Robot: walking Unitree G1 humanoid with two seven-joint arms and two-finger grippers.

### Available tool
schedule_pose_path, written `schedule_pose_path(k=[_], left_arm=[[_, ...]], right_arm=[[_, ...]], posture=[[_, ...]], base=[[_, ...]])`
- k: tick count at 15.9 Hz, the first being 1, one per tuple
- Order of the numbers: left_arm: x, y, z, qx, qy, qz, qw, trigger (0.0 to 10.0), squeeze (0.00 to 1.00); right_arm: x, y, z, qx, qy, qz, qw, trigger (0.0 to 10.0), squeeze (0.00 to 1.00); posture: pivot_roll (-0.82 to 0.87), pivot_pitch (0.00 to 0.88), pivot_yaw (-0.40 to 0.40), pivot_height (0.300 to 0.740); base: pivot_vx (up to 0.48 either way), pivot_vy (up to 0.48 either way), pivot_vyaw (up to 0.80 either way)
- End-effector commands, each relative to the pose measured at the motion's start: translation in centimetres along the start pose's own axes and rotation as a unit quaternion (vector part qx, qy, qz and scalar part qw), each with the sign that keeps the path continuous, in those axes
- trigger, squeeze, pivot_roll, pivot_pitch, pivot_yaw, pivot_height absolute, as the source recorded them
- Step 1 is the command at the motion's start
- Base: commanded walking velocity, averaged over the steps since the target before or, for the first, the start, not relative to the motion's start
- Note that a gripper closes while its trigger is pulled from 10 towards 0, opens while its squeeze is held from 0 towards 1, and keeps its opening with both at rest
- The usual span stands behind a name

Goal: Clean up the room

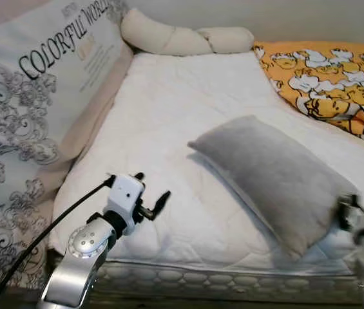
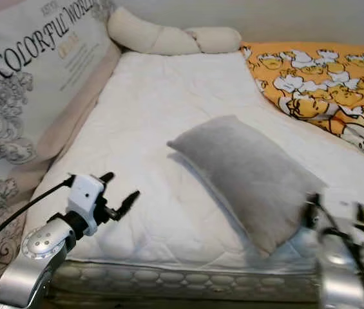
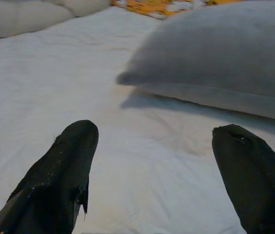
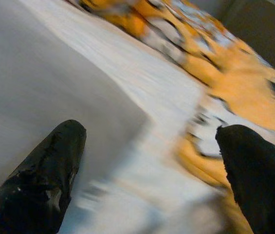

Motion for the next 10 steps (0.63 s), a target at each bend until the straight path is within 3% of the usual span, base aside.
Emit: schedule_pose_path(k=[1, 2, 4, 5, 6, 7, 10], left_arm=[[-0.3, 0.2, -0.1, -0.007, -0.012, -0.001, 1.000, 10.0, 0.00], [-0.5, 0.3, 0.3, -0.008, -0.010, -0.002, 1.000, 10.0, 0.00], [-0.7, 0.4, 0.4, -0.008, -0.014, -0.004, 1.000, 10.0, 0.00], [-0.8, 0.5, 0.3, -0.008, -0.018, -0.006, 1.000, 10.0, 0.00], [-0.9, 0.5, 0.3, -0.009, -0.020, -0.006, 1.000, 10.0, 0.00], [-1.2, 0.7, 0.3, -0.009, -0.017, -0.008, 1.000, 10.0, 0.00], [-1.6, 1.0, 0.9, -0.002, -0.004, -0.013, 1.000, 10.0, 0.00]], right_arm=[[-0.2, -0.1, -0.7, 0.006, -0.017, 0.005, 1.000, 10.0, 0.00], [-0.3, -0.8, -0.8, 0.025, -0.007, 0.028, 0.999, 10.0, 0.00], [0.0, -1.9, 1.5, 0.054, 0.053, 0.058, 0.995, 10.0, 0.00], [1.0, -2.8, 4.9, 0.063, 0.123, 0.073, 0.988, 10.0, 0.00], [1.8, -3.1, 7.0, 0.054, 0.164, 0.083, 0.982, 10.0, 0.00], [3.1, -2.5, 10.5, 0.028, 0.221, 0.083, 0.971, 10.0, 0.00], [6.1, 1.3, 16.4, -0.015, 0.324, 0.058, 0.944, 10.0, 0.00]], posture=[[-0.01, 0.000, 0.030, 0.740], [-0.01, 0.000, 0.033, 0.740], [-0.02, 0.000, 0.038, 0.740], [-0.02, 0.000, 0.039, 0.740], [-0.02, 0.000, 0.039, 0.740], [-0.01, 0.000, 0.040, 0.740], [-0.02, 0.000, 0.040, 0.740]], base=[[0.000, 0.000, 0.00], [0.000, 0.000, 0.00], [0.000, 0.000, 0.00], [0.000, 0.000, 0.00], [0.000, 0.000, 0.00], [0.000, 0.000, 0.00], [0.000, 0.000, 0.00]])
Point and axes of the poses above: a point about 5 cm out from each wrist's last joint towards the gripper, its own x axis pointing back from the gripper into the wrist, its own y axis along the axis of the wrist's last joint, z = x × y, the point moved 5 cm from there along -x, pointing out of the wrist towards the gripper, and after that the axes turned 11 degrees about -x, right-handed, at the moved point
